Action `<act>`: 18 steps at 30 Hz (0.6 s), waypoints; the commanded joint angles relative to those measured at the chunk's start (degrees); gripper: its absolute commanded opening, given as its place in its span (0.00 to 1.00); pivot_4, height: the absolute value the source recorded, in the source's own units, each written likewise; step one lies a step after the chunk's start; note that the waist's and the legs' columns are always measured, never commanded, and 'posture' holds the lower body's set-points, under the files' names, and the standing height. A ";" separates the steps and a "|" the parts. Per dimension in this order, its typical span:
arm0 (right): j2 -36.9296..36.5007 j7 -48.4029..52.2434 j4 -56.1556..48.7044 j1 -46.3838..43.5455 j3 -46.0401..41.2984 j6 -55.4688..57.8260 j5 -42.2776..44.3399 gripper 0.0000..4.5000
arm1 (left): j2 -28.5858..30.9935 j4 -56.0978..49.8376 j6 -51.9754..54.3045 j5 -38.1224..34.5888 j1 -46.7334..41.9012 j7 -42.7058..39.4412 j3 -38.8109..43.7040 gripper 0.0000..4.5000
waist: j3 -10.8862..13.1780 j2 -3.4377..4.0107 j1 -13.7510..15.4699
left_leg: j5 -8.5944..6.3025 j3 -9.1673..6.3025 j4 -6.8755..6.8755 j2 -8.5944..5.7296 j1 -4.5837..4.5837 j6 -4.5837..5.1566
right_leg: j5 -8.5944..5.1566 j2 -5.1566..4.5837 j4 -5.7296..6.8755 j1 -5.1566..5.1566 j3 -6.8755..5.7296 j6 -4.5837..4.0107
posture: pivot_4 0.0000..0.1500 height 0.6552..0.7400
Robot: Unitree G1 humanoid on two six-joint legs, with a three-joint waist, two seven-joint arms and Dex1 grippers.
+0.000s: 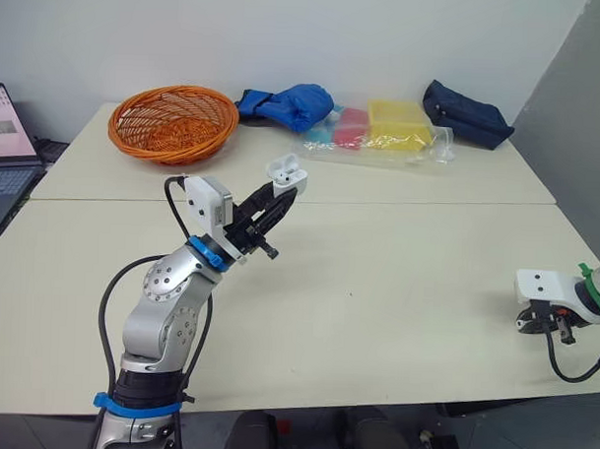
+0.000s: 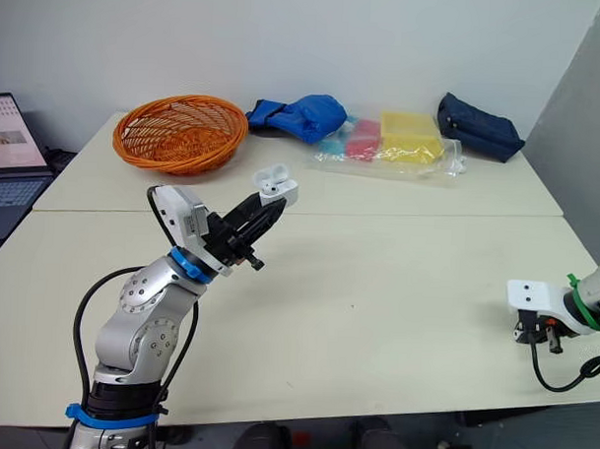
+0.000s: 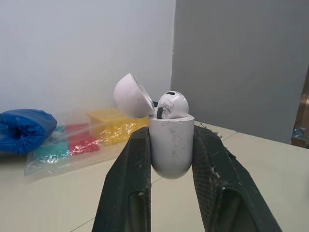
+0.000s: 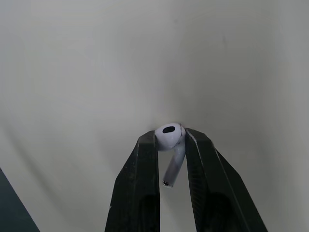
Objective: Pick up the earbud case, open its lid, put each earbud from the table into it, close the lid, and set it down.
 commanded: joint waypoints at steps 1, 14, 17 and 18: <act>-0.28 -1.65 1.94 1.01 -0.11 -1.13 -2.67 0.09 | 0.19 -2.44 -0.30 -0.91 -0.88 -0.24 0.31 0.17 | -0.01 -0.02 0.02 | 0.00 0.00 0.01 -0.01 0.01 0.00 | 0.00 -0.01 -0.01 0.02 0.00 0.00 | 1.00 1.00; -0.98 -0.60 -3.64 4.64 -3.76 4.01 -1.13 0.47 | -0.39 -2.17 -0.38 -1.04 -0.92 -0.98 -0.55 0.17 | -0.05 -0.08 0.15 | 0.00 -0.10 -0.06 0.02 -0.01 0.00 | 0.00 -0.01 -0.05 0.06 -0.12 0.01 | 1.00 1.00; -0.93 -0.14 -4.75 5.35 -4.15 6.33 -0.80 0.47 | -0.48 -2.04 -0.34 -1.15 -0.72 -1.05 -0.44 0.17 | -0.05 -0.08 0.15 | 0.00 -0.10 -0.07 0.02 -0.01 0.00 | 0.00 0.00 -0.05 0.06 -0.12 0.02 | 1.00 1.00; -1.07 0.24 -5.23 5.78 -4.30 7.18 -0.57 0.47 | -0.46 -2.08 -0.38 -1.15 -0.60 -1.12 -0.44 0.17 | -0.05 -0.08 0.15 | 0.00 -0.10 -0.07 0.02 -0.01 0.00 | 0.00 0.00 -0.05 0.06 -0.12 0.02 | 1.00 1.00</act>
